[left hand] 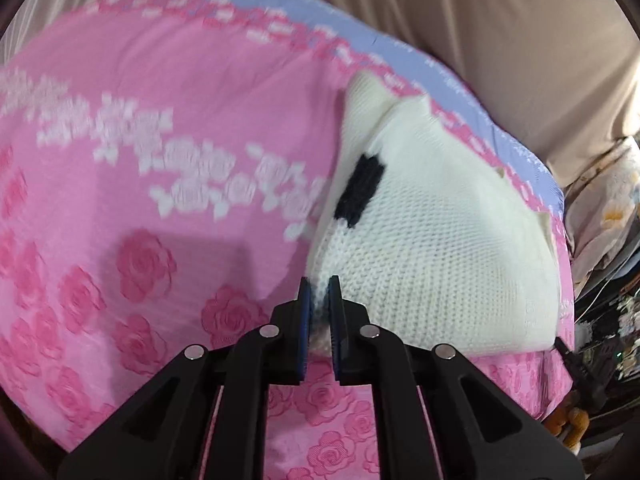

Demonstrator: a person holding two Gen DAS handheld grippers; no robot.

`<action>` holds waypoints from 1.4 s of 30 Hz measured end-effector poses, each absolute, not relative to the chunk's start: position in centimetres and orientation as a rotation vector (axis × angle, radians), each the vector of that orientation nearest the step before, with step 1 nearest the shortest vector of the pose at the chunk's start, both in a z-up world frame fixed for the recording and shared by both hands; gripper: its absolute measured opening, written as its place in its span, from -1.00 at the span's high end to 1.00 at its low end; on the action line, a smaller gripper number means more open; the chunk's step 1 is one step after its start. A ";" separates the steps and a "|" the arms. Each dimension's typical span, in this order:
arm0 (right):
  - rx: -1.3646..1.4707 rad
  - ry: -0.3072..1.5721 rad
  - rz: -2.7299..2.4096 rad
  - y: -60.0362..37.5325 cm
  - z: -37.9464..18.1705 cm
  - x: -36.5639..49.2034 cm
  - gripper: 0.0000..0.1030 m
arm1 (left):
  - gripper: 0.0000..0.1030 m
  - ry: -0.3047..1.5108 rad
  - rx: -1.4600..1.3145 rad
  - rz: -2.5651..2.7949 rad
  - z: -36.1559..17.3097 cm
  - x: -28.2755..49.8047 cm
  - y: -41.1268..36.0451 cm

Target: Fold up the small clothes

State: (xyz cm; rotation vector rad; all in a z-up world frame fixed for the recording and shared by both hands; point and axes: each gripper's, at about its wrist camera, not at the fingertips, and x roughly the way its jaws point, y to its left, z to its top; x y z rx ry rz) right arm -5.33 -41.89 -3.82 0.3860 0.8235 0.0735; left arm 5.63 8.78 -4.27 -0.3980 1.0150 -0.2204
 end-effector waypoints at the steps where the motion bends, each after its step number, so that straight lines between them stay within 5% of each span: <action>1: 0.380 0.808 0.071 -41.8 -3.4 -5.4 0.81 | 0.79 1.000 -0.418 -0.222 -4.1 5.6 9.1; 5: 0.359 0.637 0.043 -42.9 1.5 -5.6 0.46 | 0.60 0.845 -0.447 -0.209 0.3 5.0 10.4; 7: 0.365 0.559 0.050 -43.5 3.9 -4.2 0.09 | -0.20 0.741 -0.430 -0.231 3.4 5.8 10.1; 8: 0.371 0.537 0.065 -43.5 4.8 -3.2 -0.01 | -0.30 0.710 -0.426 -0.241 4.4 6.5 9.8; 17: 0.371 0.685 0.114 -39.4 3.1 11.4 -0.24 | -0.33 0.885 -0.268 -0.379 1.2 20.1 0.3; 20: 0.332 0.792 0.072 -39.2 0.4 15.1 -0.25 | -0.27 0.953 -0.287 -0.373 -1.5 22.4 -0.6; 21: 0.330 0.817 0.069 -39.2 -0.4 15.8 -0.20 | 0.01 0.976 -0.294 -0.376 -2.2 23.0 -0.6; 22: 0.326 0.839 0.078 -39.2 -1.0 16.3 0.33 | 0.61 0.995 -0.292 -0.385 -2.6 23.4 -0.7; 23: 0.329 0.856 0.097 -39.1 -1.3 16.6 0.83 | 0.86 1.006 -0.289 -0.388 -2.8 23.6 -0.6; 30: 0.359 0.542 0.156 -40.4 5.5 13.6 0.87 | 0.88 0.795 -0.268 -0.365 3.1 23.3 0.8; 37: 0.264 0.796 -0.018 -40.2 -1.7 18.3 0.88 | 0.87 0.927 -0.233 -0.280 -2.8 27.2 0.2; 42: 0.188 0.826 -0.068 -38.9 -1.8 19.1 0.90 | 0.83 0.893 -0.264 -0.287 -3.1 27.0 0.8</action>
